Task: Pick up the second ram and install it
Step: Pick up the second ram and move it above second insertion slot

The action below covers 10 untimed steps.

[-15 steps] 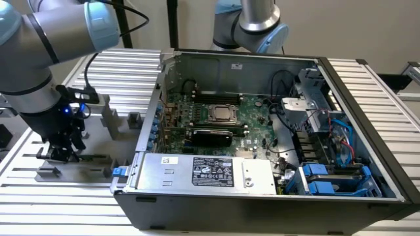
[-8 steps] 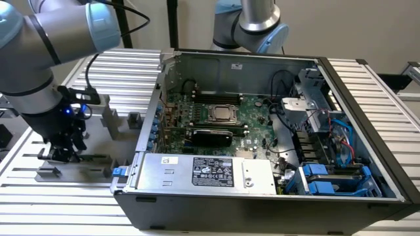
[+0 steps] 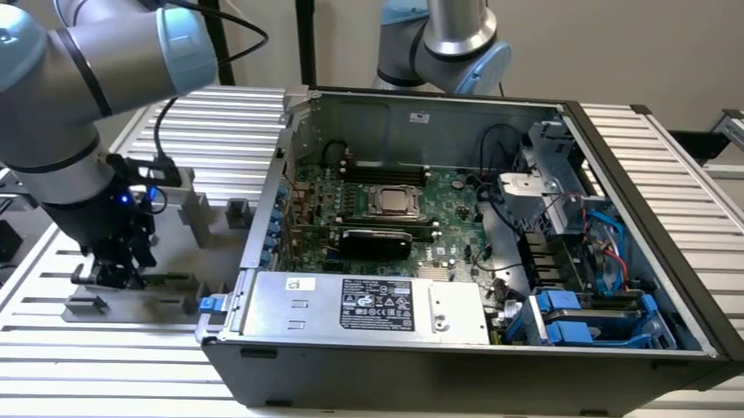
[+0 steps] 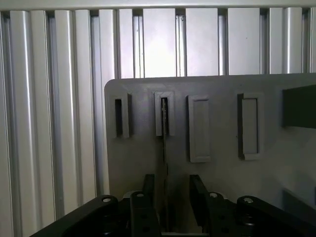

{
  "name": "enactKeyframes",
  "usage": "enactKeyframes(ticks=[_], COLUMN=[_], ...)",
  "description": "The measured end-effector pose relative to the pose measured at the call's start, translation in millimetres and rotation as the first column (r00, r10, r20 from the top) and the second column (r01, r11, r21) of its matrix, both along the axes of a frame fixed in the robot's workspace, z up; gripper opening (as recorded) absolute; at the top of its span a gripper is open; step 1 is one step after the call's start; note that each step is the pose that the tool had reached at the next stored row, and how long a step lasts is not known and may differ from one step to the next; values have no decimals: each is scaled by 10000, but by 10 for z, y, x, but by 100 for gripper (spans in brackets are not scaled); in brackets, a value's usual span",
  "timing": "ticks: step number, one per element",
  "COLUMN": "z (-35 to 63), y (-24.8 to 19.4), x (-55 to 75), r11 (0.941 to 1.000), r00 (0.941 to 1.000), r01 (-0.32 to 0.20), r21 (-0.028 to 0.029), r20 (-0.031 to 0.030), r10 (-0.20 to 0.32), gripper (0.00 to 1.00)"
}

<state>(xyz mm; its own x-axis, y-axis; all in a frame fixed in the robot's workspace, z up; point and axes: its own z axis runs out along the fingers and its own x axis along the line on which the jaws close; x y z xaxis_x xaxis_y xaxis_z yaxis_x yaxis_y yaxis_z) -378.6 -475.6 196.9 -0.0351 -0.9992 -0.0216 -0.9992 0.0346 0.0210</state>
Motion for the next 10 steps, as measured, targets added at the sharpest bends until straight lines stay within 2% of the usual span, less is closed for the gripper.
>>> enactKeyframes(ticks=[5,6,10], z=[-17,-18,-19], y=[-6,-7,-8], x=[4,4,4], r11=[10000,10000,10000], r00=[10000,10000,10000], r01=[-24,-26,-29], r21=[-1,1,1], r20=[-2,-1,-1], r10=[24,26,29], gripper=[100,0,0])
